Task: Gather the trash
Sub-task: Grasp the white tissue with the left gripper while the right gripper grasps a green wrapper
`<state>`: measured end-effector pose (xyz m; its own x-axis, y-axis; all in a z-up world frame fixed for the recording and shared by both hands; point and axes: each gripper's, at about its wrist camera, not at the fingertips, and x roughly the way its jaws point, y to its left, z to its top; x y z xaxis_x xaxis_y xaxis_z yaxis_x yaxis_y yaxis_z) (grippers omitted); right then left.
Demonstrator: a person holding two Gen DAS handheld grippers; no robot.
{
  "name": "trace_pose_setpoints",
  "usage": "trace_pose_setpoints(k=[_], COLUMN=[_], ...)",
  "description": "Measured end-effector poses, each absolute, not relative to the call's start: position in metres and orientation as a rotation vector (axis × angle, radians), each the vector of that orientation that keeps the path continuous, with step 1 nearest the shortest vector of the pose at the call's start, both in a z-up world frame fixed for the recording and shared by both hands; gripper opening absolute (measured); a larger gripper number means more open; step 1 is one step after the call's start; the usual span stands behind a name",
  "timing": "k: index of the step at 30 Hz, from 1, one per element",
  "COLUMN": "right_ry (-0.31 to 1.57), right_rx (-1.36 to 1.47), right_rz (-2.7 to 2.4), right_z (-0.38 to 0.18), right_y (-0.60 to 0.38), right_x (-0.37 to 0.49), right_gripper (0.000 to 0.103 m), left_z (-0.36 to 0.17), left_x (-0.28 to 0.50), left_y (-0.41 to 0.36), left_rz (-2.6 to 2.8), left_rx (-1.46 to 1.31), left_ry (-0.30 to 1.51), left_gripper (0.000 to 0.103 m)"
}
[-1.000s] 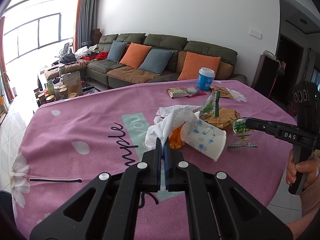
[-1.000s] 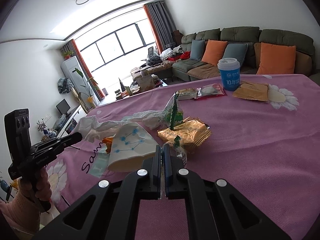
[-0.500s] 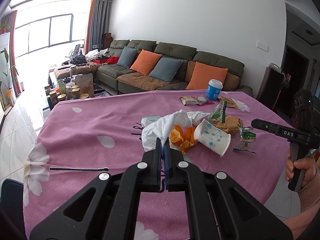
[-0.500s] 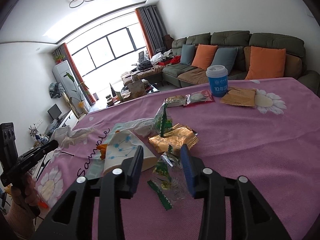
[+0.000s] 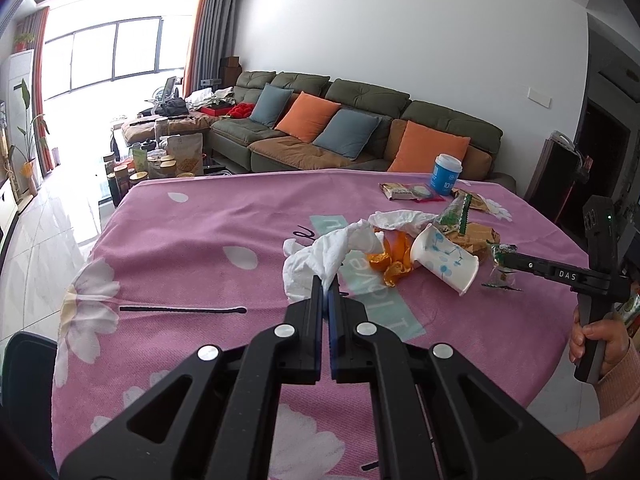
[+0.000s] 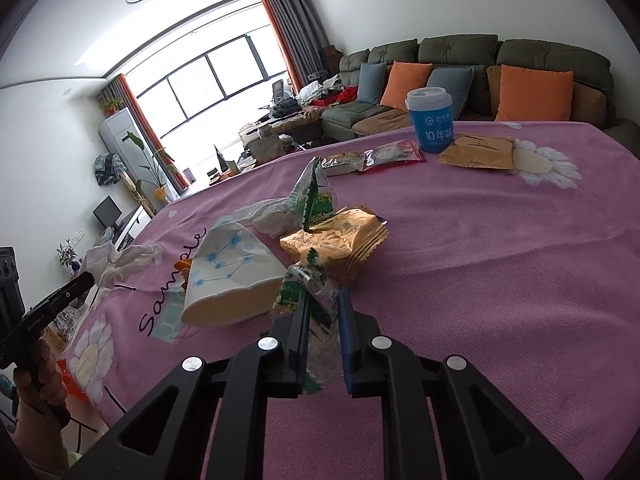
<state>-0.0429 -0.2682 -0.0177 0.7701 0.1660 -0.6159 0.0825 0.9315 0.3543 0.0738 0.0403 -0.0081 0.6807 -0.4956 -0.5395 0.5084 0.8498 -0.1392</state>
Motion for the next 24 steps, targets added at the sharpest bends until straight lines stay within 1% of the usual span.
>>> trace_pose_setpoints(k=[8, 15, 24], right_ry=[0.626, 0.567, 0.594], right_rx=[0.365, 0.338, 0.326], right_rz=[0.092, 0.216, 0.440], right_z=[0.011, 0.039, 0.037], right_y=[-0.259, -0.229, -0.155], right_x=[-0.052, -0.048, -0.009], right_gripper=[0.008, 0.008, 0.008], left_z=[-0.003, 0.006, 0.015], left_x=[0.065, 0.054, 0.036], left_y=[0.054, 0.071, 0.113], left_rz=[-0.539, -0.505, -0.415], left_rx=[0.020, 0.015, -0.011], left_ry=[0.579, 0.550, 0.526], left_gripper=[0.003, 0.003, 0.003])
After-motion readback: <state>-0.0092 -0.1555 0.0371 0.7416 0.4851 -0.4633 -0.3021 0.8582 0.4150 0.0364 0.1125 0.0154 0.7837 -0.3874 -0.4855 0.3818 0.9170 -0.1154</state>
